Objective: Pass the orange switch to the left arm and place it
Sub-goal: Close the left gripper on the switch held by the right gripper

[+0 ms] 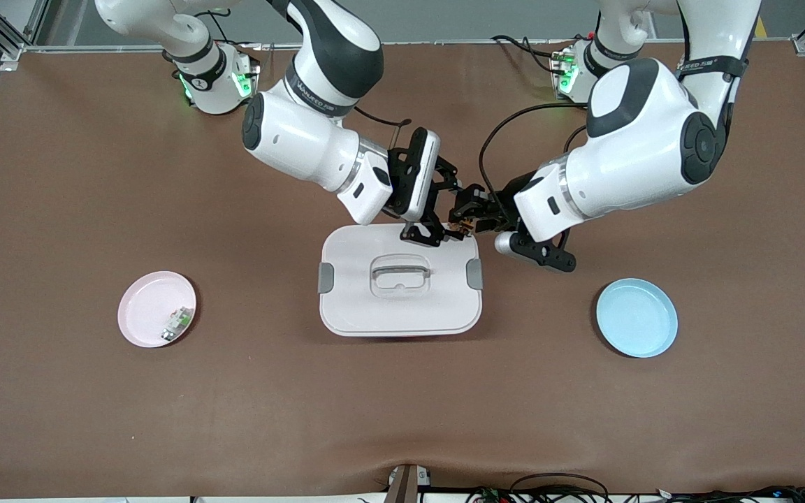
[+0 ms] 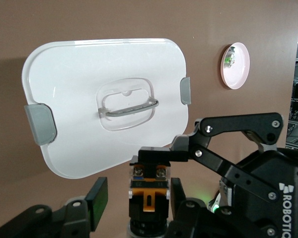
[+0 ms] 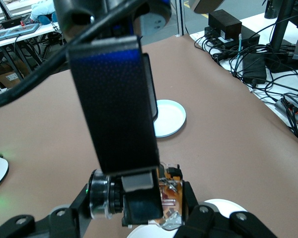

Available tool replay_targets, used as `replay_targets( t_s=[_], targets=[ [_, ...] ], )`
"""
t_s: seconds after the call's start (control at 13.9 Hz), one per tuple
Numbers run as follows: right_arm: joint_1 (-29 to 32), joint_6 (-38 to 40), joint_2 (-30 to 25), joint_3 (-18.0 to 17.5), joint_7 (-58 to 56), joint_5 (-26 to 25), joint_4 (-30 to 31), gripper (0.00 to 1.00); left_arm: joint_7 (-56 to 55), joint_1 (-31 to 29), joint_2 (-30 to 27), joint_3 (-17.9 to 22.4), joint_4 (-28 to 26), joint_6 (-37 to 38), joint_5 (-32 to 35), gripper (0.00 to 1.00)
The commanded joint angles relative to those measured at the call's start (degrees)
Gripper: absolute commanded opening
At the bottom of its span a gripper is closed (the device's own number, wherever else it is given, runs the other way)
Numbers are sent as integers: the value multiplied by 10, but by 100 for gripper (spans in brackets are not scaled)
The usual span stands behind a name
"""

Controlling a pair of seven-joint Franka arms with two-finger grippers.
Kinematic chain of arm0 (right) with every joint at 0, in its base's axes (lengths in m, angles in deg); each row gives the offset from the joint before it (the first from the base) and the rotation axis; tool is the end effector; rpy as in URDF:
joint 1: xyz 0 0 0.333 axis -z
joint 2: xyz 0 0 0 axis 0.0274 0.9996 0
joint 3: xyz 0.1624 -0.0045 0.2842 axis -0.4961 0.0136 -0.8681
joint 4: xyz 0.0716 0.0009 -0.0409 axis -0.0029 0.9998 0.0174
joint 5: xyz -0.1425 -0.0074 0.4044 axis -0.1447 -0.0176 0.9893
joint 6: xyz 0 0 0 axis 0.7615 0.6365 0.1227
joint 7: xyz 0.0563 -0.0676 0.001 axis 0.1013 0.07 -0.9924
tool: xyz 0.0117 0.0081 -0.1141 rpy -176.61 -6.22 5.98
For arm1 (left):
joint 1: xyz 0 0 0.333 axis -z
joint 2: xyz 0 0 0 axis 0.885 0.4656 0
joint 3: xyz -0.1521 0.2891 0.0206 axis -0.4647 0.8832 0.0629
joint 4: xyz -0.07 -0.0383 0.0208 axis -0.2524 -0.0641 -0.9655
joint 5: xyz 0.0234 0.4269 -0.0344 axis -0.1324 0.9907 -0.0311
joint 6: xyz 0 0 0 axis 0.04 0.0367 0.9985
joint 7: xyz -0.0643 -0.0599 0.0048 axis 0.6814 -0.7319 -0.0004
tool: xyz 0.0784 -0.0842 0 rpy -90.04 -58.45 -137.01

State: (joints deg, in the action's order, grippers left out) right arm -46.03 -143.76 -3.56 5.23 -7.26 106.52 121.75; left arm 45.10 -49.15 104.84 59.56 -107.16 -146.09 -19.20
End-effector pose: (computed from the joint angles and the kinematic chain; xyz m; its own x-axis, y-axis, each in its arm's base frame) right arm 0.5752 0.5223 0.4723 0.2814 0.5667 0.7744 0.9542 -0.2508 -0.1632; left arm 0.6147 -0.3568 0.5064 0.9867 -0.1524 -0.0562 -0.0921 -0.8100 0.5792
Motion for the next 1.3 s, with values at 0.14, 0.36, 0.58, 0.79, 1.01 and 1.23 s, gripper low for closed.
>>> replay_targets(
  t_s=[0.14, 0.36, 0.58, 0.79, 1.01, 1.23],
  targets=[
    [-5, 2, 4, 6, 6, 11, -13, 11, -15, 8, 1, 1, 6, -8, 11, 25],
    [-5, 2, 4, 6, 6, 11, -13, 12, -15, 8, 1, 1, 6, -8, 11, 0],
    [-5, 2, 4, 6, 6, 11, -13, 13, -18, 7, 1, 1, 6, -8, 11, 0],
    [-5, 0, 3, 7, 6, 11, -12, 55, -29, 7, -1, 1, 8, -8, 11, 0],
    [-5, -3, 1, 8, 6, 12, -11, 85, -34, 8, 0, 1, 8, -8, 14, 0],
    [-5, -6, -2, 8, 2, 12, -11, 100, -38, 8, 0, 2, 8, -8, 15, 0]
  ],
)
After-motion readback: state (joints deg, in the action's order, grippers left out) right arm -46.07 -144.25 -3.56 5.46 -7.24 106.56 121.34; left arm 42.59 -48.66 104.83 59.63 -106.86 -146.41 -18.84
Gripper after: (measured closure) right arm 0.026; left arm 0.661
